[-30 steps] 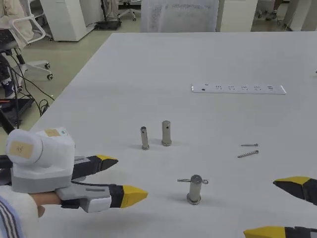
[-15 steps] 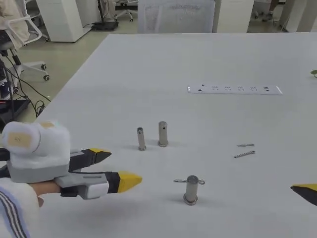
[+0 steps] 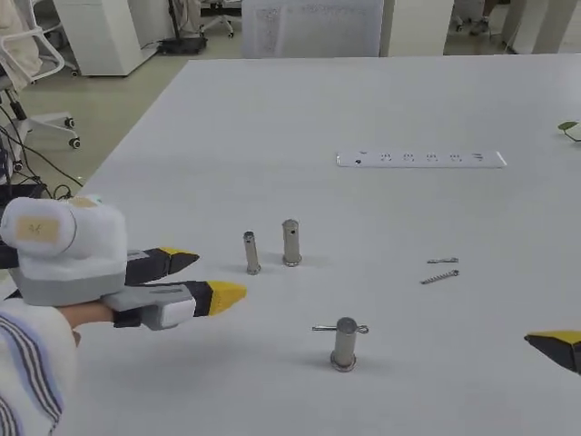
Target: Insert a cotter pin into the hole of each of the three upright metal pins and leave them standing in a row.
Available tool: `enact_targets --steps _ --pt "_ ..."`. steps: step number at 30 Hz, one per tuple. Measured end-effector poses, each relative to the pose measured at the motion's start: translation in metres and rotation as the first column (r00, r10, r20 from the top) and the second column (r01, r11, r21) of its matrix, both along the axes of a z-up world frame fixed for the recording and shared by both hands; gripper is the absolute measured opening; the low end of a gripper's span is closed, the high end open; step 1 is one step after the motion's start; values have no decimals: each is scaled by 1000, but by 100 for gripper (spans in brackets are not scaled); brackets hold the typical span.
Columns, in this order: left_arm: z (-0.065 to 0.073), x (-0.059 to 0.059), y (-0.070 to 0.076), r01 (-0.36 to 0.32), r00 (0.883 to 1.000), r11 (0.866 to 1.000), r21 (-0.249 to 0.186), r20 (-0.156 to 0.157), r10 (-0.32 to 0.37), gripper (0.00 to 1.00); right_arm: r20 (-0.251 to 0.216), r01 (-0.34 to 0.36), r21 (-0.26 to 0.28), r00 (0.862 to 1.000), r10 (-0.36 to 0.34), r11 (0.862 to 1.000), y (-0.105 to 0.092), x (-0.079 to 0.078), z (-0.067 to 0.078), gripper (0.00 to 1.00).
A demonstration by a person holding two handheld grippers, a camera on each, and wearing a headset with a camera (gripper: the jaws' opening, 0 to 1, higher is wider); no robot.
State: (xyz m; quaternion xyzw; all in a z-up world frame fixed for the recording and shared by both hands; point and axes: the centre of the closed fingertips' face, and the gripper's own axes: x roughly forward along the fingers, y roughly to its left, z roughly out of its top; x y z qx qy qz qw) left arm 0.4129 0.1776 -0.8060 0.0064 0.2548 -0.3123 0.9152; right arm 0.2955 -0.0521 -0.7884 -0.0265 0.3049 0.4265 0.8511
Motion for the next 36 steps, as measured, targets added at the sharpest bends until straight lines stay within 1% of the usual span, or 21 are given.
enact_targets --steps 1,2,3,7,10,13,19,23,26,28,31,36 --pt "0 2 -1 0 1000 1000 4 2 0 48 1 0 0 1000 0 1000 0 0 1 100" --pt "-2 4 -3 6 1000 1000 25 7 -6 47 1 1 -3 1000 -1 1000 -1 0 1 100" --pt "-3 6 -4 5 1000 999 33 9 -6 46 2 3 -4 1000 -3 1000 -1 0 1 100" --pt "-7 15 -6 -13 1000 999 41 14 12 40 4 13 0 1000 -13 1000 -3 1 3 100" --pt "-12 21 -6 -29 999 998 63 21 28 40 5 18 -1 1000 -18 1000 -3 1 4 99" --pt "-15 25 -8 -34 999 998 55 16 34 36 19 22 -11 1000 -22 1000 -4 2 6 98" --pt "-21 34 -11 -49 999 997 65 20 48 33 23 26 -4 999 -26 1000 -4 3 9 98" --pt "-23 37 -16 -44 999 997 57 17 43 31 25 39 -4 999 -39 999 -5 4 10 98" --pt "-25 41 -17 -45 999 996 70 25 44 30 22 44 -2 999 -44 999 -5 3 9 98" --pt "-25 43 -18 -45 999 996 71 26 43 30 20 45 -2 999 -45 999 -6 2 9 98" --pt "-26 45 -18 -47 999 996 80 26 45 29 18 48 -2 999 -48 999 -7 1 8 98" --pt "-25 50 -18 -47 998 994 95 36 44 28 15 63 -1 998 -63 998 -11 1 7 98"
